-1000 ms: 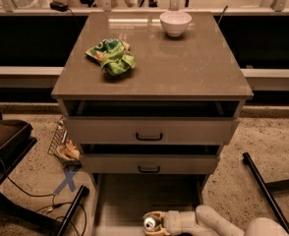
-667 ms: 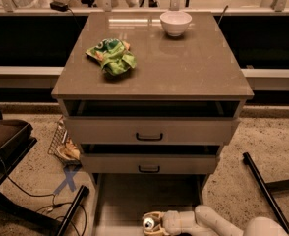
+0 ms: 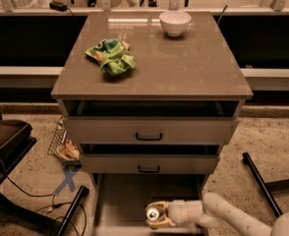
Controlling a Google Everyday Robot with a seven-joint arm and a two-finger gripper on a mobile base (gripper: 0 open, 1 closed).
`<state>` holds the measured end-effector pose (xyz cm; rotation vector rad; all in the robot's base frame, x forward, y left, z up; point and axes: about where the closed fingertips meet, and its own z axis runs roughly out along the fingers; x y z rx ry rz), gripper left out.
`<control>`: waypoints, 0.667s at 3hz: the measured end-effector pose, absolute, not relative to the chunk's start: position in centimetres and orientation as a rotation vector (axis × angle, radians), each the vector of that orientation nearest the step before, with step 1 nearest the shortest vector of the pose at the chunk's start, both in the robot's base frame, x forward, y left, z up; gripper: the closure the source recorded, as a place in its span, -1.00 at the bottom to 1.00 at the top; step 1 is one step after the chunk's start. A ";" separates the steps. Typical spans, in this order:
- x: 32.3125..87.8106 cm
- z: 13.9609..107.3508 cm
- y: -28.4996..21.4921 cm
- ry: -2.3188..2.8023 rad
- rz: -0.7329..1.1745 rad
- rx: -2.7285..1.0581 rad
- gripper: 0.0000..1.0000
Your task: Pick redbull can from bottom drawer and place on counter
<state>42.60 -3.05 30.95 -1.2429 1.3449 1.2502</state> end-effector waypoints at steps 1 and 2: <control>43.6 39.1 -4.4 1.377 1.269 -1.218 1.00; 45.1 46.8 -6.0 1.393 1.279 -1.187 1.00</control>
Offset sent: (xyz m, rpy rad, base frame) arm 0.0460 -0.0560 0.2575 0.0143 0.0818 -0.0616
